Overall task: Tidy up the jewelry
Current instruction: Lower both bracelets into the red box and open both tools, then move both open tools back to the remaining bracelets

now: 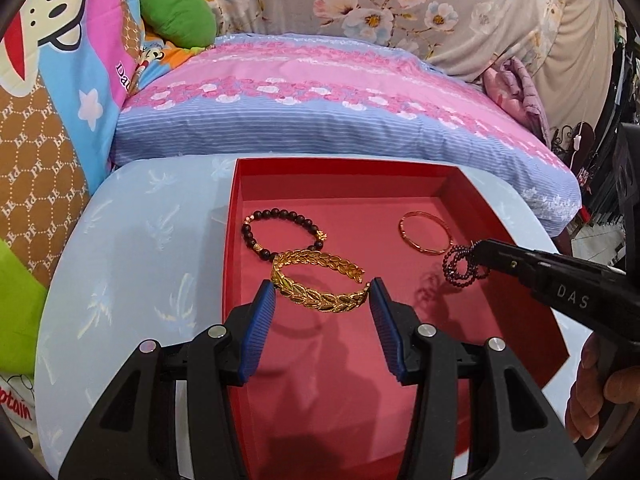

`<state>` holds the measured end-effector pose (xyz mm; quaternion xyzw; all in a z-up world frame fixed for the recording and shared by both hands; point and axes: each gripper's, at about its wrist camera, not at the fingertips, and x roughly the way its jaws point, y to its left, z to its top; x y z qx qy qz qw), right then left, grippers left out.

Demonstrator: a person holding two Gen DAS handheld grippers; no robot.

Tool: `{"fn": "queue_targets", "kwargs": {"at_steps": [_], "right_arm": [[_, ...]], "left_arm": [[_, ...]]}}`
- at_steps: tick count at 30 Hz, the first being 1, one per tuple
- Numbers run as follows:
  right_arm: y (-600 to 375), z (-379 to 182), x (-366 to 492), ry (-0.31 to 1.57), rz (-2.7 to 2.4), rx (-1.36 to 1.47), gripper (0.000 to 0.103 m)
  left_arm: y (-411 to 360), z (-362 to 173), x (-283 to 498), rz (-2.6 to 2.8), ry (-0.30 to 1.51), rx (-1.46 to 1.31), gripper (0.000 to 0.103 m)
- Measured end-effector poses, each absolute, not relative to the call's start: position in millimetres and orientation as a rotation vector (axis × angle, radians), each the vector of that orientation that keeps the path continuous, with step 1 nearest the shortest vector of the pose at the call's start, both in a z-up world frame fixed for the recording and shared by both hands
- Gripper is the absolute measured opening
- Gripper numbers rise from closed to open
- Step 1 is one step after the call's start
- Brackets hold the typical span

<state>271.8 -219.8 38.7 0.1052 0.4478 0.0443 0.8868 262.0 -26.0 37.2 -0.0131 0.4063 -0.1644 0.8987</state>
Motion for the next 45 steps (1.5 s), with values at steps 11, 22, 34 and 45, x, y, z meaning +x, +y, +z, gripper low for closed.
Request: {"fn": "queue_targets", "kwargs": {"at_steps": [11,22,34,45], "right_arm": [[-233,37,260,0.906,0.037,0.227,0.034],[-222,57,200,0.873,0.074,0.231,0.037],[-207,58,138,0.874,0.071,0.219,0.038],[-194,27,89,0.942,0.066,0.228,0.038]], "left_arm": [[-19,35,260,-0.31,0.826,-0.041,0.052],[2,57,205,-0.323,0.774,-0.072,0.052],[16,54,148,-0.309,0.786,-0.09,0.052],[33,26,110,-0.279,0.84,-0.135,0.052]]}}
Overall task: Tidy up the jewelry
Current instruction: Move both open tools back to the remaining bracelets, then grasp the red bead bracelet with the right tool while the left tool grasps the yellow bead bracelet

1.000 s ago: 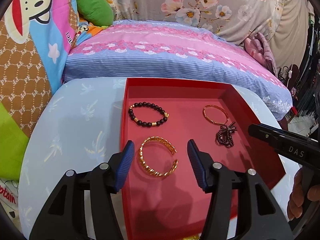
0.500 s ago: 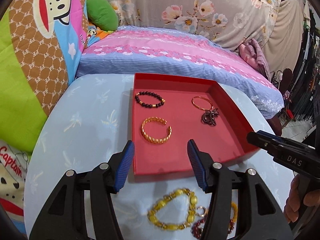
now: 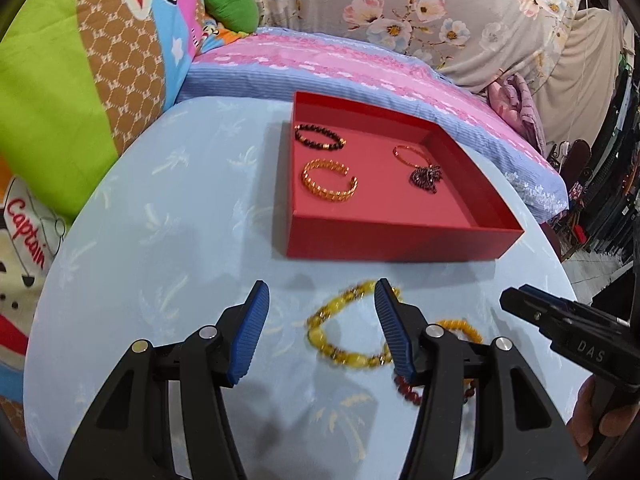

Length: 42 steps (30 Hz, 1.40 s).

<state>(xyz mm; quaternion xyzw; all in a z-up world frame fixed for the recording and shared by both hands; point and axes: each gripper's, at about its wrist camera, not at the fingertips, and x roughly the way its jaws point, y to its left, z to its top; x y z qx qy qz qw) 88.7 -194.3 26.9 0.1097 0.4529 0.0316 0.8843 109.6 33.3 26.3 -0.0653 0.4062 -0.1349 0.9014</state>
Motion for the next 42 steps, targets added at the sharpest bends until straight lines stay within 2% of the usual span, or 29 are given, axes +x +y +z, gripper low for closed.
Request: {"fn": "queue_targets", "kwargs": {"at_steps": [10,20,29,32,42], "right_arm": [[-171,12,59,0.974,0.106,0.195,0.038],[-145,6,61,0.989,0.148,0.135,0.023],[-141,-1,68,0.992,0.147,0.117,0.021],[-142,-3,71,1.002,0.145,0.117,0.011],[-152,2,67,0.985,0.135,0.151,0.011]], "left_arm": [[35,14,86,-0.278,0.863,-0.14,0.052],[34,11,80,-0.268,0.867,-0.129,0.052],[34,9,83,-0.269,0.88,-0.135,0.052],[33,8,85,-0.269,0.882,-0.133,0.052],[29,3,95,-0.257,0.894,-0.121,0.052]]}}
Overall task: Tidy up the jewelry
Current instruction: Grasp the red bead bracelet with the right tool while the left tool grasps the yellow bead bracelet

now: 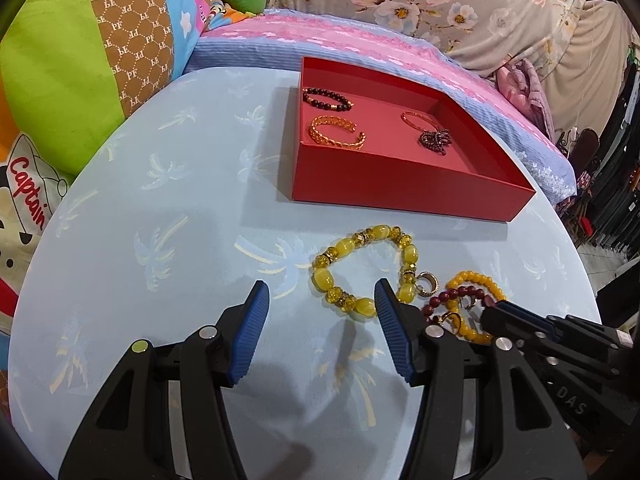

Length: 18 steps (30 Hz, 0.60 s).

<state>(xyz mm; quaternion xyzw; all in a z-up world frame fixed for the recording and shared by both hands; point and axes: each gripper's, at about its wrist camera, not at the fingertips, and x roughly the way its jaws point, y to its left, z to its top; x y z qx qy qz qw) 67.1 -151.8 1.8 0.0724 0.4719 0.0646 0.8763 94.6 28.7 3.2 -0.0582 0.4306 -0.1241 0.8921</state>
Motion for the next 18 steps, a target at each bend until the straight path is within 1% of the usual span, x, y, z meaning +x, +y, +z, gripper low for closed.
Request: {"fn": "queue_targets", "kwargs": {"at_steps": [6,10,11,12,14,15,17,18], "right_arm": [[-159,10,65,0.972,0.137,0.178,0.011],[-162,12,65,0.971,0.146,0.195,0.011],[-162,13,65,0.97,0.146,0.195,0.011],[-162,13,65,0.969,0.146,0.195,0.011],[-163,13,64,0.969,0.146,0.196,0.011],[-163,13,64,0.969,0.146,0.199,0.011],[-164,14,65,0.968,0.145,0.204,0.011],[-165,15,65,0.967,0.145,0.207,0.011]], "left_arm": [[23,-3,105,-0.257,0.9,-0.106,0.051],[17,-3,110,-0.26,0.891,-0.086,0.045],[16,-3,111,-0.262,0.89,-0.081,0.04],[15,-3,112,-0.265,0.889,-0.076,0.033],[13,-3,114,-0.271,0.892,-0.074,0.025],[13,-4,115,-0.27,0.892,-0.069,0.019],[13,-4,115,-0.277,0.897,-0.07,0.01],[13,-4,115,-0.28,0.897,-0.073,0.01]]}}
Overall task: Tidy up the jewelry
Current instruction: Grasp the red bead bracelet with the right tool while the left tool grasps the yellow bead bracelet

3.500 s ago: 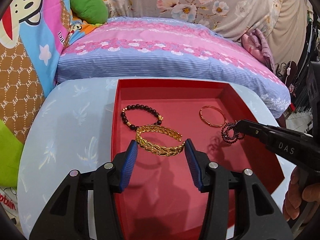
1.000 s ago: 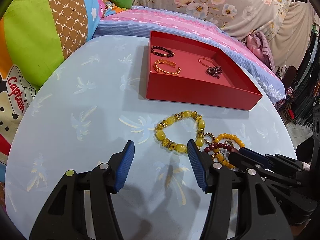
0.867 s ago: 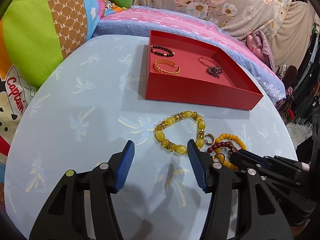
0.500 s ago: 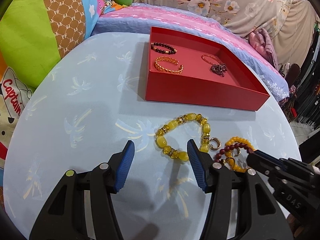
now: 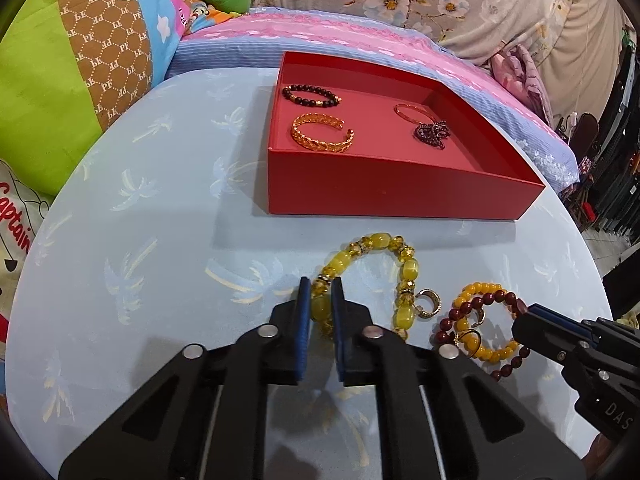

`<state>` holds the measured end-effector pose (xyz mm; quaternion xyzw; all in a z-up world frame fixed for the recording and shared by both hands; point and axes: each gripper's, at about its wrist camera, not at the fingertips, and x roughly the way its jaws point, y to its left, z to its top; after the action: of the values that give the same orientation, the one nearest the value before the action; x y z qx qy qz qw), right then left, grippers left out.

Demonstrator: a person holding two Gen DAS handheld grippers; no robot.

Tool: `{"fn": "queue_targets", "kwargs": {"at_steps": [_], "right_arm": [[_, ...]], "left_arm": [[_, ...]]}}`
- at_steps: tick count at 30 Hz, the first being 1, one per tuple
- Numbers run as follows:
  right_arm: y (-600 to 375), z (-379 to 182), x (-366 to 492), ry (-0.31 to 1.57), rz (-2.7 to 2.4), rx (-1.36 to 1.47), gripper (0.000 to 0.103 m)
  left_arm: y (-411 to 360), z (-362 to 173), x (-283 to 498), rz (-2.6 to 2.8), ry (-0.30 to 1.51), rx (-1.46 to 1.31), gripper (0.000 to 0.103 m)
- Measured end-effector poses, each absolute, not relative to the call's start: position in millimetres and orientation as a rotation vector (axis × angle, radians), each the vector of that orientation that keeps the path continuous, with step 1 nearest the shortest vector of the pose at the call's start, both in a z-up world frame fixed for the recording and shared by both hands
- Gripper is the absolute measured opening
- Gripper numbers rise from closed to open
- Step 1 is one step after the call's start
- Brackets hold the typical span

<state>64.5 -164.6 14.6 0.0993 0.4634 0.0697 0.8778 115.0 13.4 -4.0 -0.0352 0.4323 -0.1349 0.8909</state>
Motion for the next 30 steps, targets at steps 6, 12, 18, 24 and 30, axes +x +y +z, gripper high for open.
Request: {"fn": "queue_targets", "kwargs": {"at_steps": [6,12,18,24,30], "right_arm": [[-170,25,62,0.942,0.144,0.218,0.011],[-177,42,59,0.901,0.148,0.235,0.008],[-181,56,60,0.871,0.143,0.232,0.008],[-186,71,61,0.839,0.158,0.248,0.008],[-195,96,74,0.79,0.192,0.279,0.008]], "left_arm": [[15,2,109,-0.295,0.894,-0.083,0.01],[14,21,99,-0.328,0.869,-0.089,0.01],[10,42,93,-0.363,0.836,-0.093,0.009],[7,66,90,-0.399,0.801,-0.088,0.009],[1,95,98,-0.442,0.752,-0.087,0.001]]}}
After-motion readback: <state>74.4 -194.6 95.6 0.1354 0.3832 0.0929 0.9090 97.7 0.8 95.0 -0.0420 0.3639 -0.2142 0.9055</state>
